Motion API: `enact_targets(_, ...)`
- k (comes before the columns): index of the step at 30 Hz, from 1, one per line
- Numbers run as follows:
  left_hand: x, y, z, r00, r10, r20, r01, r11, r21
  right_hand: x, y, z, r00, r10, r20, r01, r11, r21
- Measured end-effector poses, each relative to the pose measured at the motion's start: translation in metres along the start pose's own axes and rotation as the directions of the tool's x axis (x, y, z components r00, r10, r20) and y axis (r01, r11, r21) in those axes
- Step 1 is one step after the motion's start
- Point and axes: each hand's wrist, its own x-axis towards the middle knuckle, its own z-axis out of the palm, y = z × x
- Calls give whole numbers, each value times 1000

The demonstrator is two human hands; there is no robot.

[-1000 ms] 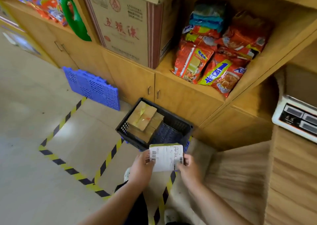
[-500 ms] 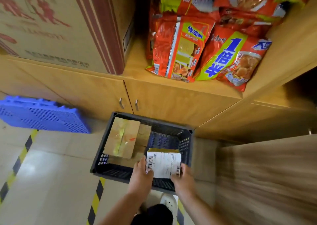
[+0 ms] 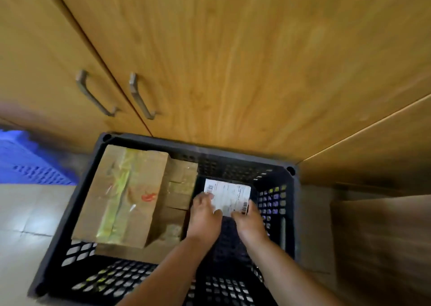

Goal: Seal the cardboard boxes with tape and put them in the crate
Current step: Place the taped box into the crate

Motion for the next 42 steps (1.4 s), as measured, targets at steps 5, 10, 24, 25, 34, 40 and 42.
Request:
enact_targets(5, 37, -16, 28, 1000, 30, 7, -31, 993, 117, 41, 14, 21, 995, -92, -35, 93, 994, 49)
enact_targets(10, 56, -24, 36, 999, 22, 28, -28, 966, 258, 58, 18, 32, 998, -70, 2, 69, 989, 128)
enact_targets(24, 17, -14, -3, 987, 91, 135, -122, 962, 243, 27, 7, 13, 989, -73, 128, 113, 934, -339)
enact_targets(25, 7, -6, -12, 986, 91, 143, -123, 965, 232, 14, 0, 7, 988, -75, 132, 120, 918, -378)
enact_targets(34, -109, 92, -118, 990, 89, 113, -104, 985, 136, -133, -93, -57, 950, -172, 259, 298, 737, -606)
enact_targets(40, -187, 160, -197, 992, -3, 125, -9, 996, 93, -237, -175, -103, 946, -156, 285, 305, 728, -614)
enact_targets(42, -212, 183, -221, 992, 3, 127, -12, 998, 64, -271, -201, -118, 944, -178, 279, 316, 735, -600)
